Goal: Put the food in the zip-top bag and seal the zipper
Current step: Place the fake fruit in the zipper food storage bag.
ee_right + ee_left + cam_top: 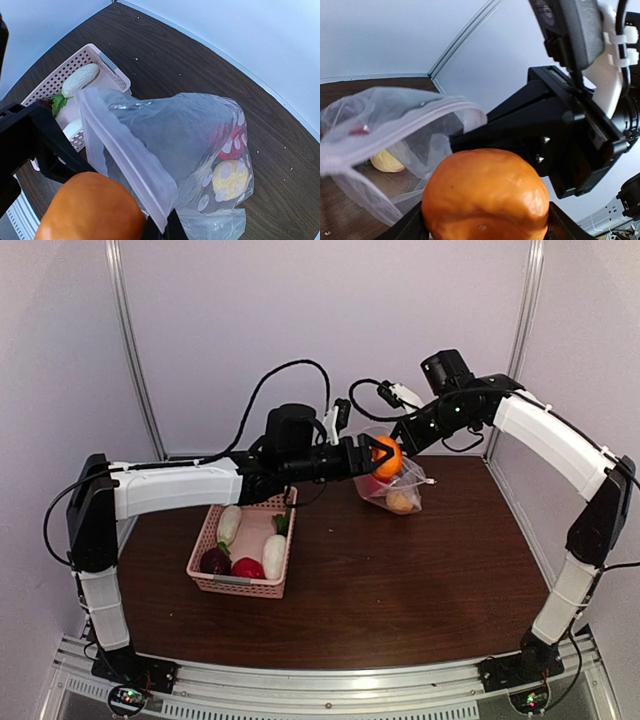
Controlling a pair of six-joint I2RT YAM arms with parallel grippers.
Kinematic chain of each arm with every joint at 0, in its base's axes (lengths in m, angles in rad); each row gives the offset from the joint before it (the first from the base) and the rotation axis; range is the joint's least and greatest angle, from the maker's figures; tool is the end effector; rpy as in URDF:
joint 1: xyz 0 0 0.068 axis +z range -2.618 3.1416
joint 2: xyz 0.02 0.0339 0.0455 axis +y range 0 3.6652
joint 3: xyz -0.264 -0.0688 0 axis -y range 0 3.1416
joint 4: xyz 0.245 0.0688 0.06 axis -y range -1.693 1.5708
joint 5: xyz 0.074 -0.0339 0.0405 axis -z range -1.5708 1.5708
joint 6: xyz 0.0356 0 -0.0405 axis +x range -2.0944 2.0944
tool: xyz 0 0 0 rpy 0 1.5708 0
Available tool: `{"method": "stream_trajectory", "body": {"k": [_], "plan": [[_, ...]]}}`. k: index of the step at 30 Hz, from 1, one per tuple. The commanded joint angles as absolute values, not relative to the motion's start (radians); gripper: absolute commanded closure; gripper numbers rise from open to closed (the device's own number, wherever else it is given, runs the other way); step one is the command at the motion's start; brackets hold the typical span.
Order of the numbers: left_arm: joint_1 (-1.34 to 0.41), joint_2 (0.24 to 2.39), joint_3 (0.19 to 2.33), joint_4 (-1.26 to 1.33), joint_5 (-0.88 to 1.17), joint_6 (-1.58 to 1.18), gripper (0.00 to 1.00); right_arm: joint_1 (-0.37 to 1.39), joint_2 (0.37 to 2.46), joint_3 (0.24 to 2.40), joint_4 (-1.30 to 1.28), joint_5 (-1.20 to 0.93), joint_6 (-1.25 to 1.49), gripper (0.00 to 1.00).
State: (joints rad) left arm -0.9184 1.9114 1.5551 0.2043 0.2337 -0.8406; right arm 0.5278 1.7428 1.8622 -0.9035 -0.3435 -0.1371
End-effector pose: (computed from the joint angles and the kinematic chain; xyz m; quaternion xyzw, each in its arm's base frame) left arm 0.2764 -0.3754 0.3167 0.1052 0.7501 -0.5548 0.3443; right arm 0.3200 0.2004 0.3864 -0.3589 0.8388 0.2282 0.3398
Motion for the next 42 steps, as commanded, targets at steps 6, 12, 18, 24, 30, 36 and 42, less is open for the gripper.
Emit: {"method": "stream_trajectory", "body": {"k": [6, 12, 18, 24, 30, 36, 42], "plan": [[-0.907, 1.938, 1.528, 0.118, 0.041, -0.941, 0.54, 0.537, 1.678, 1.862, -0.863, -0.326, -0.098, 1.0], [-0.879, 1.97, 1.568, 0.115, 0.044, -0.957, 0.55, 0.539, 1.686, 1.838, -0.87, -0.447, -0.103, 1.0], [-0.846, 2.132, 1.872, -0.065, 0.143, -0.901, 0.51, 0.543, 1.678, 1.834, -0.879, -0.556, -0.104, 1.0], [-0.845, 2.191, 1.949, -0.084, 0.233, -0.902, 0.36, 0.541, 1.655, 1.828, -0.87, -0.49, -0.113, 1.0], [-0.847, 2.117, 1.89, -0.017, 0.277, -0.839, 0.23, 0.522, 1.654, 1.813, -0.855, -0.478, -0.114, 1.0], [-0.847, 2.056, 1.88, -0.025, 0.288, -0.784, 0.16, 0.505, 1.66, 1.82, -0.862, -0.477, -0.126, 1.0], [-0.847, 2.029, 1.888, -0.043, 0.287, -0.743, 0.02, 0.489, 1.645, 1.798, -0.859, -0.451, -0.141, 1.0]]}}
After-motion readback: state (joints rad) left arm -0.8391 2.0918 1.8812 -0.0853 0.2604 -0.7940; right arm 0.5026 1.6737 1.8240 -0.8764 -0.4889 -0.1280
